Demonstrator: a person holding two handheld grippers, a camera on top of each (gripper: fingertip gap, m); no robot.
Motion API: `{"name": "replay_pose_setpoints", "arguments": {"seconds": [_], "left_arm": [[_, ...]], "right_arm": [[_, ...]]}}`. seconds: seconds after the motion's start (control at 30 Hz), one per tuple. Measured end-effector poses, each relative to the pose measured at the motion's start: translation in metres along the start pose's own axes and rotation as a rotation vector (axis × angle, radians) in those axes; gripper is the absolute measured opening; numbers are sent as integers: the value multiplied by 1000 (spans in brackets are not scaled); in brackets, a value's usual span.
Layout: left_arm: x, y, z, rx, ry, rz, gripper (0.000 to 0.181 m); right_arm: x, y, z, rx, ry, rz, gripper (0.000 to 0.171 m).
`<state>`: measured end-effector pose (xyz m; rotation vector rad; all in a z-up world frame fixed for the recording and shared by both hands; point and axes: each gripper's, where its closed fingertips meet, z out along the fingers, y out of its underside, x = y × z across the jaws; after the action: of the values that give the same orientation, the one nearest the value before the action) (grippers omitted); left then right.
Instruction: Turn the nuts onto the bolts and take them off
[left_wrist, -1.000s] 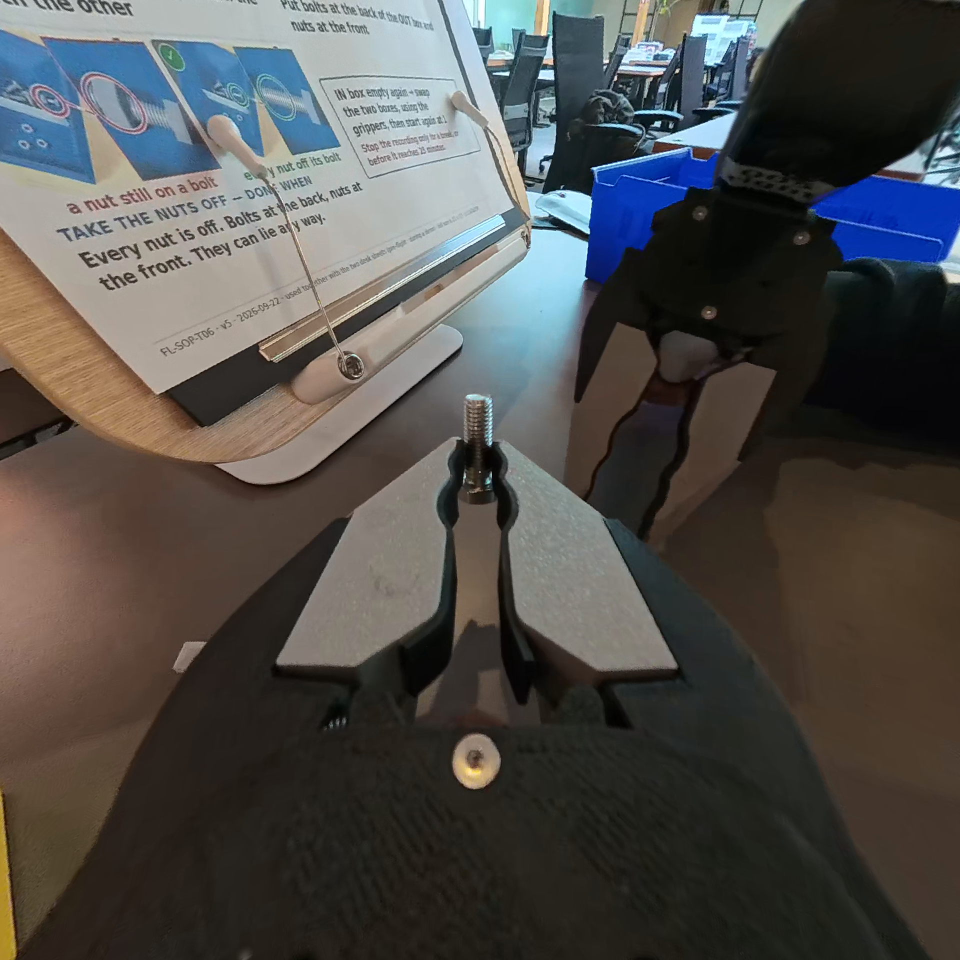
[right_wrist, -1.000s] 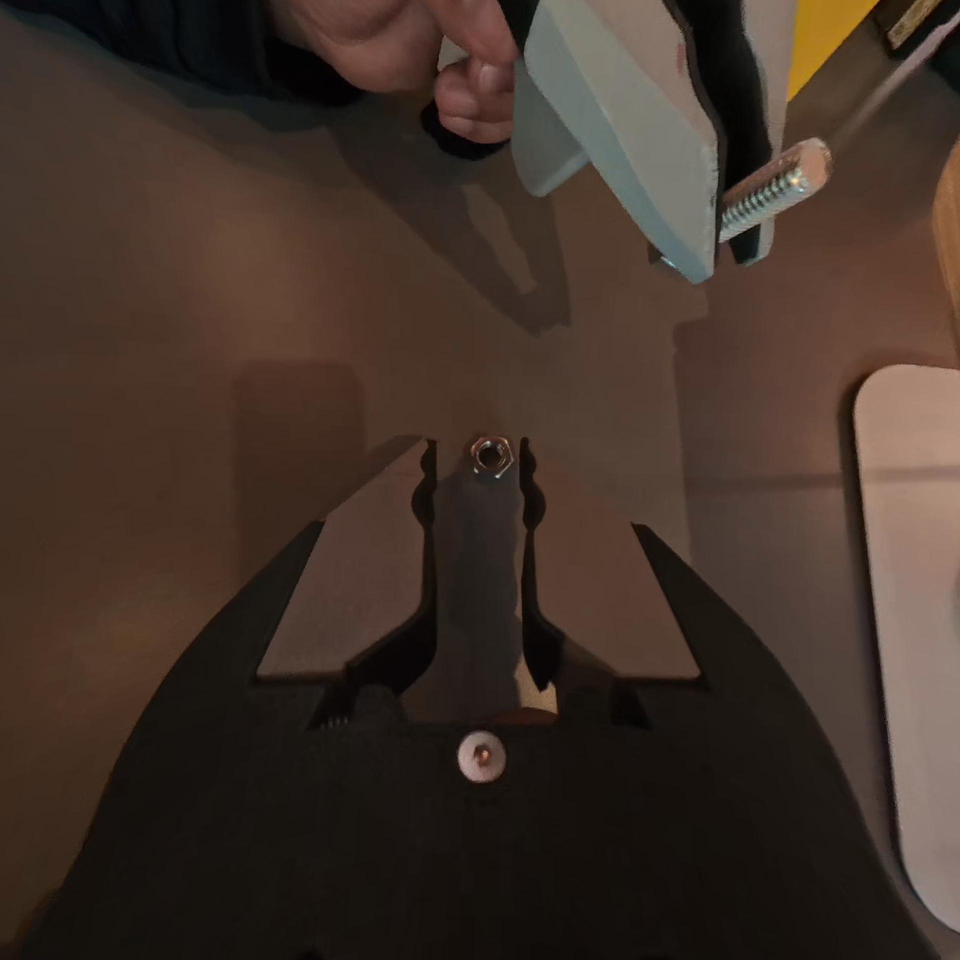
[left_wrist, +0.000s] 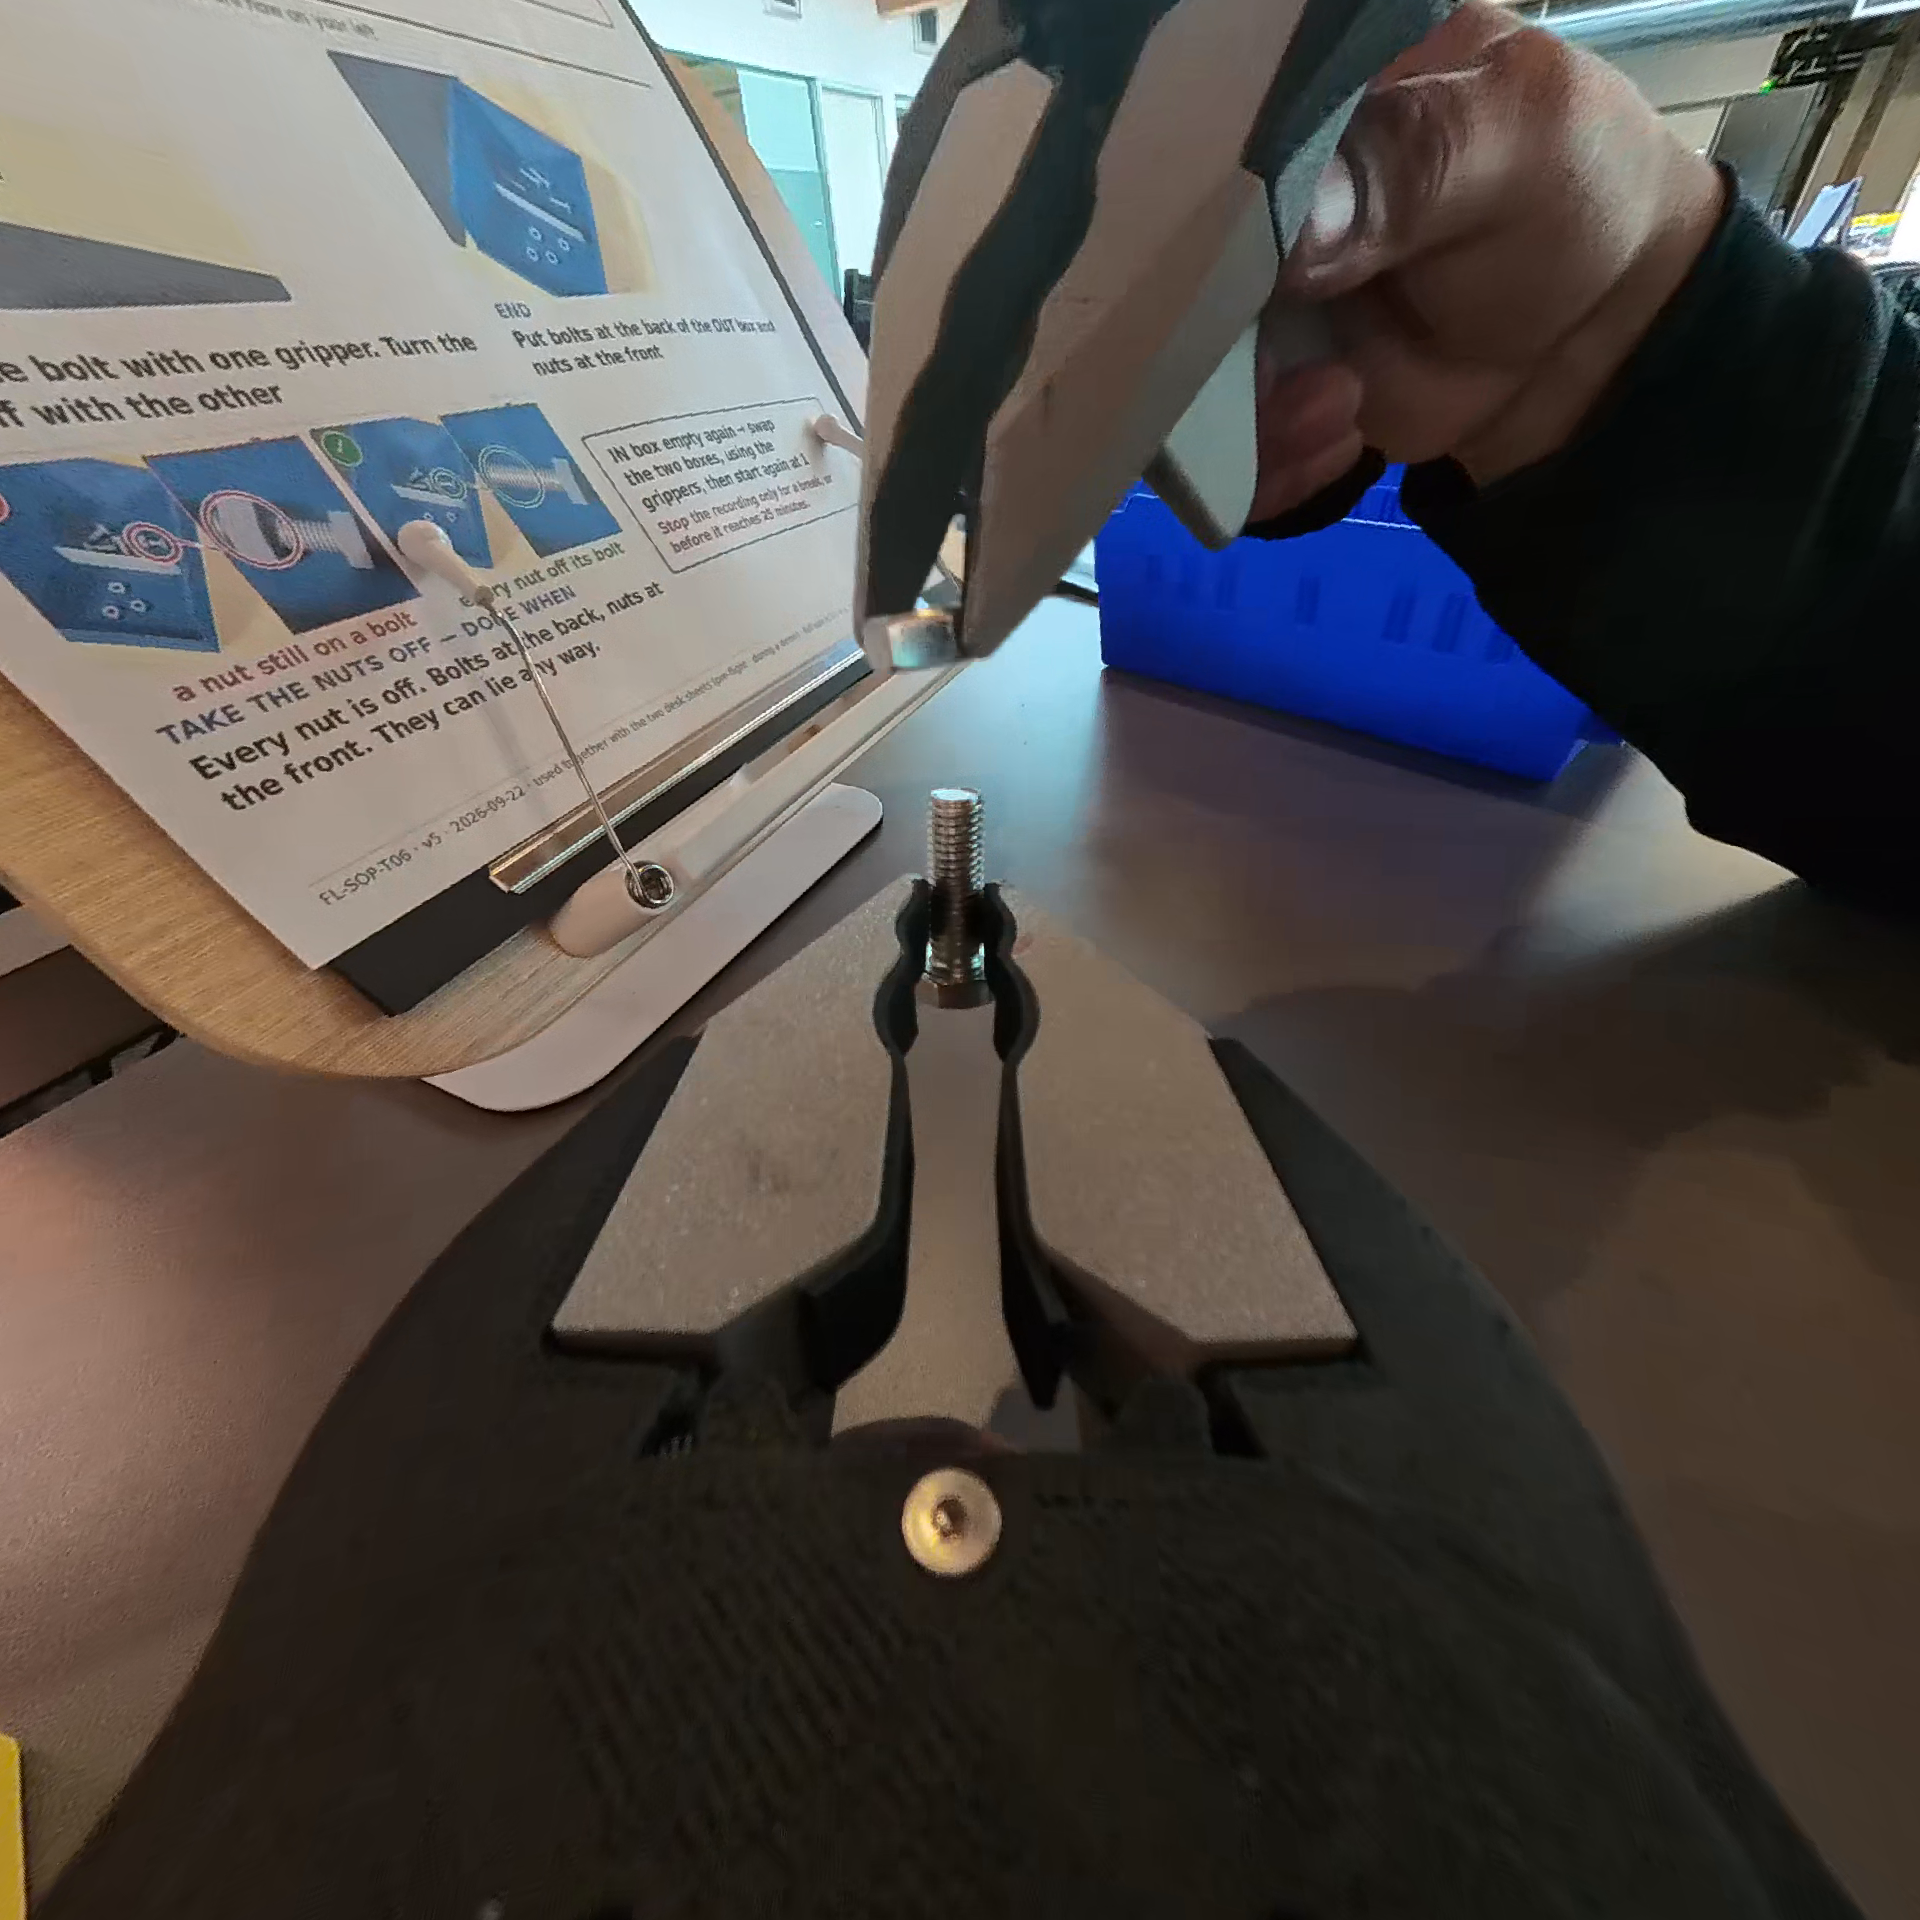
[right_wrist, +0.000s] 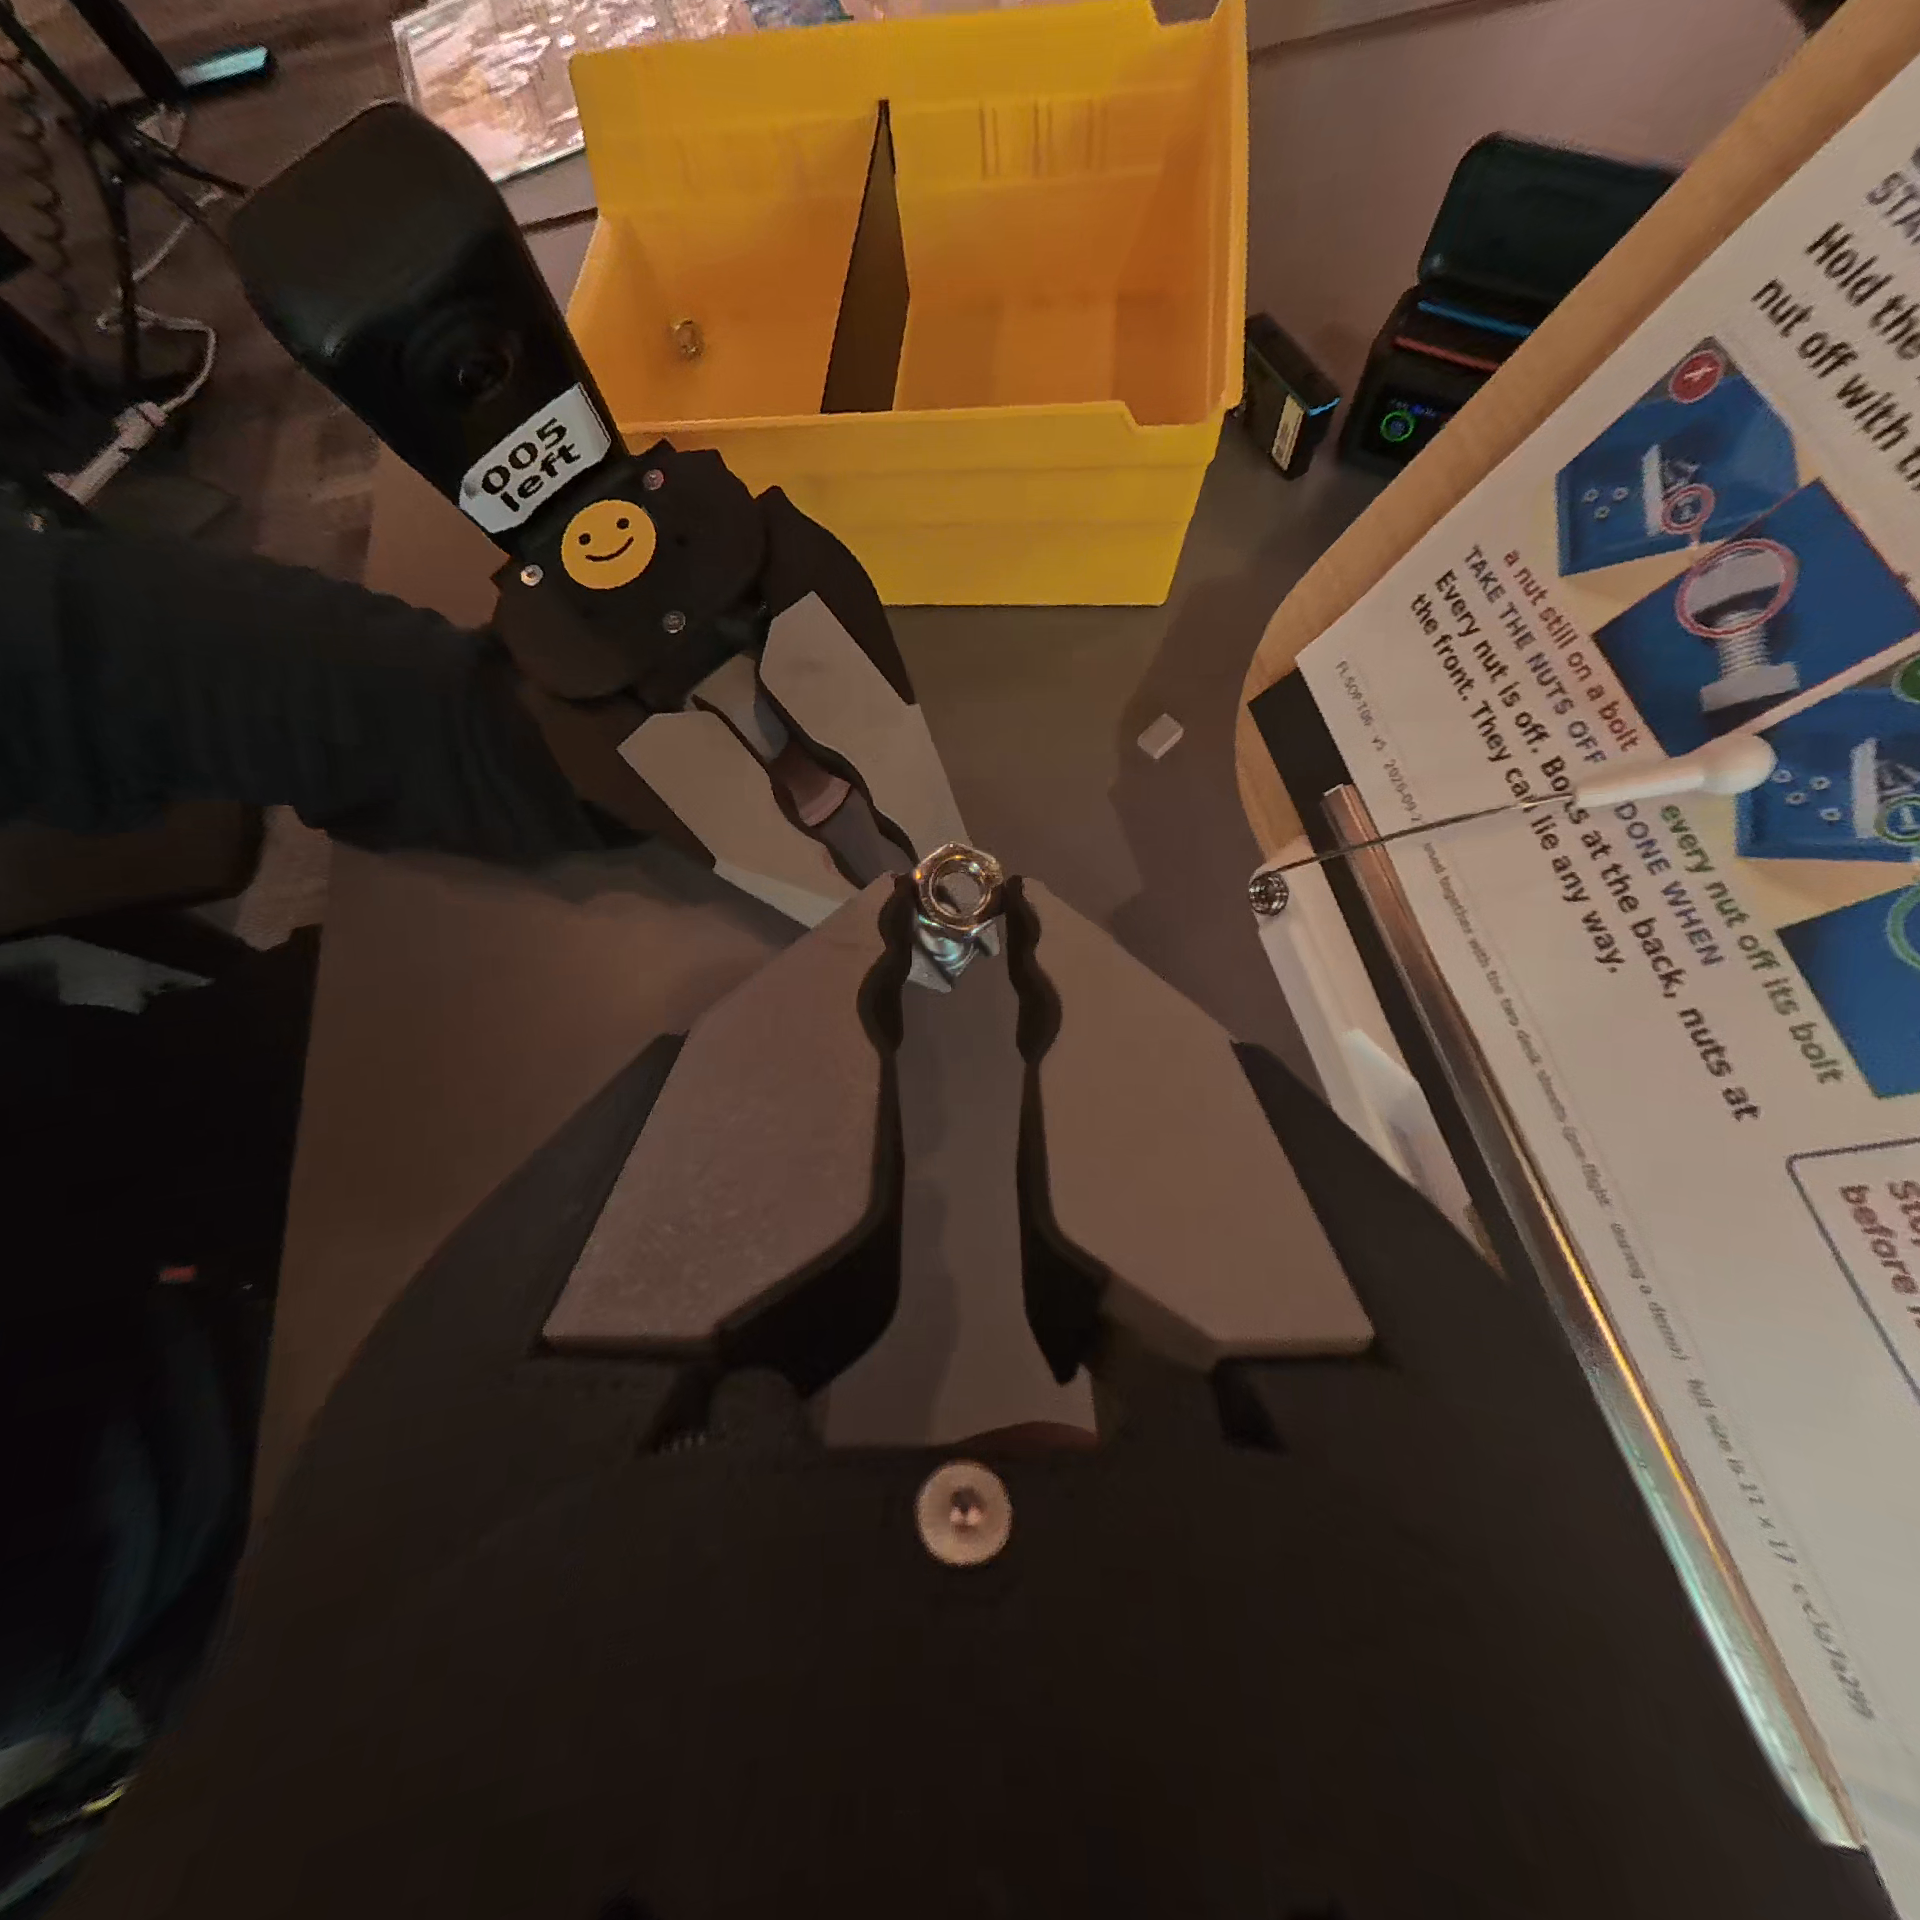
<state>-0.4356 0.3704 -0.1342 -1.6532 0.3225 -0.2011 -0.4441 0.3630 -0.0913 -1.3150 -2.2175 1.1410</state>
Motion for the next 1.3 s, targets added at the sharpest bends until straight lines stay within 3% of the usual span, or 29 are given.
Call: {"name": "replay_pose_setpoints", "arguments": {"seconds": [0.83, 1.3], "left_arm": [[-3, 1, 0, -10, -11, -38, 7], [4, 17, 8, -110, -26, 73, 7]], "right_arm": [[0, 14, 21, -87, 10, -32, 15], [1, 36, 21, -228, 57, -54, 14]]}}
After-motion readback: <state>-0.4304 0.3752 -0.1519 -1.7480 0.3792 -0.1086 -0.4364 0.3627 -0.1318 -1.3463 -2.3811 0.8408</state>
